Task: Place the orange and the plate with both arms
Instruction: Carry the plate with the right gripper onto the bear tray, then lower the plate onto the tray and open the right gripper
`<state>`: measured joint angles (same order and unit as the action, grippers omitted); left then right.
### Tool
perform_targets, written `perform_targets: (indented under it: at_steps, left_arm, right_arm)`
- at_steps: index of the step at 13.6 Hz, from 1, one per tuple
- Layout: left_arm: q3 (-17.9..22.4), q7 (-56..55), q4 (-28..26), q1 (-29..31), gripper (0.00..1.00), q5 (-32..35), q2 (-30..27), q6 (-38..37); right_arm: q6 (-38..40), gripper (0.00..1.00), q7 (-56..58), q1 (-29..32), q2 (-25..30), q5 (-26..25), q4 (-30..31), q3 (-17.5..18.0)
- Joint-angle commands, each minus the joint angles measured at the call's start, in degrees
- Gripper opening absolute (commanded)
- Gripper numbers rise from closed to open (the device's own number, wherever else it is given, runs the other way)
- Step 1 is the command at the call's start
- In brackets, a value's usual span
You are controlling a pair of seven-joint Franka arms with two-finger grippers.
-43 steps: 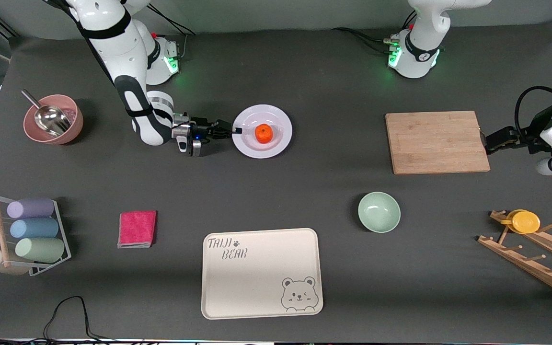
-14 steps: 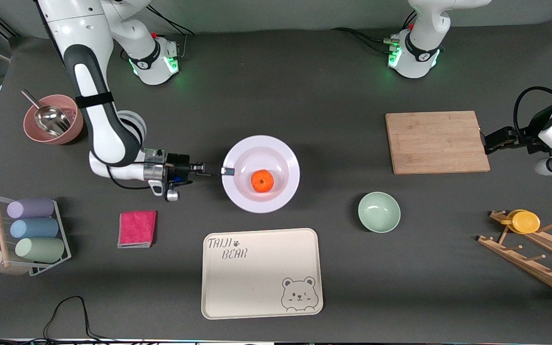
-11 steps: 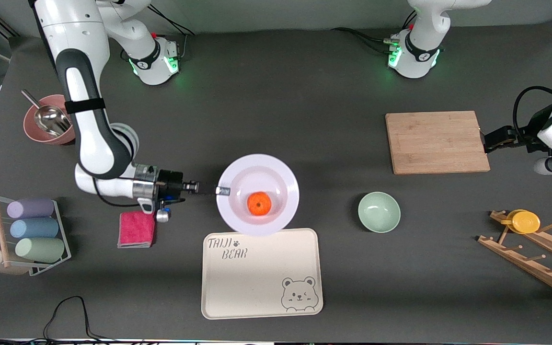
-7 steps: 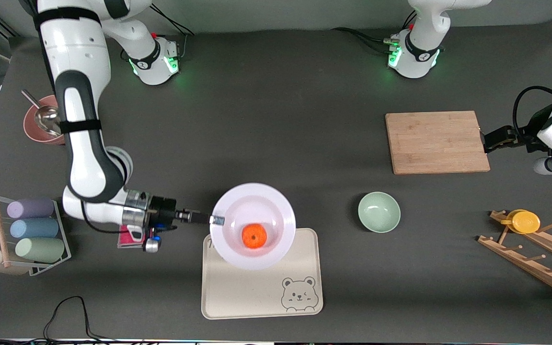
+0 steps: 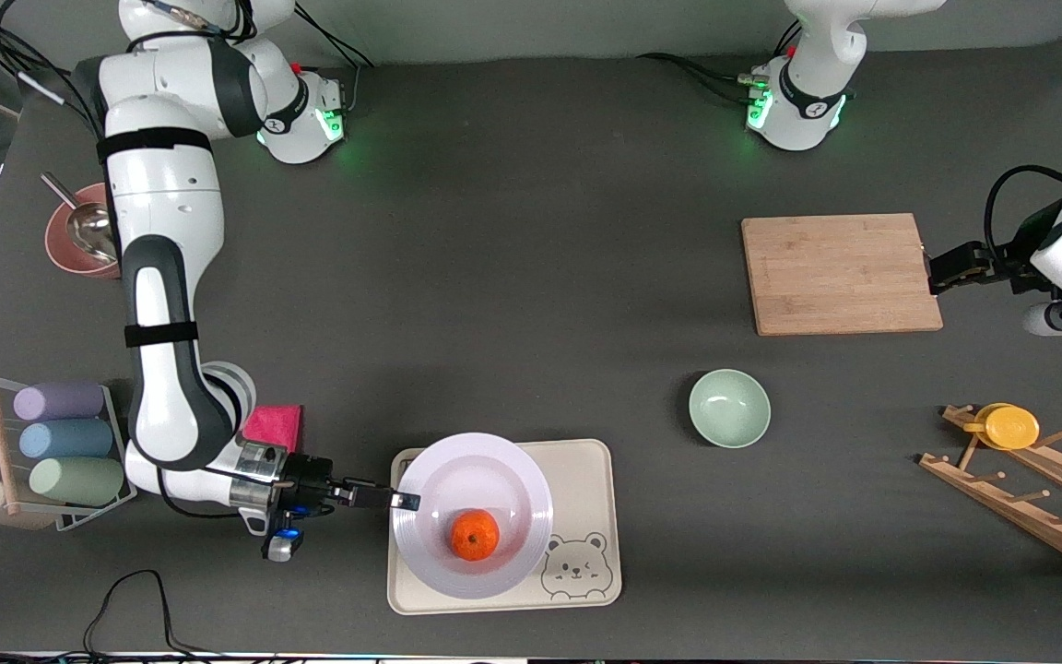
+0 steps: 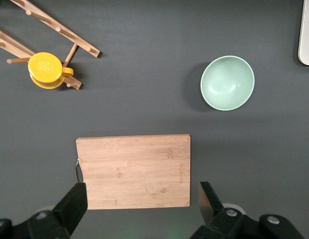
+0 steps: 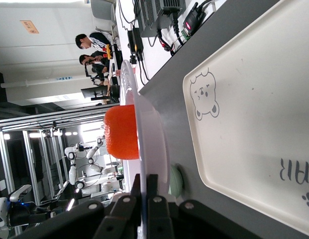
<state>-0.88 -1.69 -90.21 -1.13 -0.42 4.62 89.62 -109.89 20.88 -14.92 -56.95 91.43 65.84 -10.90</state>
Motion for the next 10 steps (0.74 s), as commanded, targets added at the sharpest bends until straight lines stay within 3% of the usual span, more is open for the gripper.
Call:
perform_targets:
  at_steps: [1,10]
  left_arm:
    - [0.09,0.64,0.03,-0.28,1.00,0.60,-0.40,-0.85]
    - [0.18,0.64,0.03,-0.28,1.00,0.60,-0.31,-0.76]
  right_arm:
    - [0.99,0.00,-1.19,1.21,-6.31,0.86,-7.55,1.14]
    - [-1.82,0.00,10.93,1.74,-12.74,1.21,-8.27,3.06]
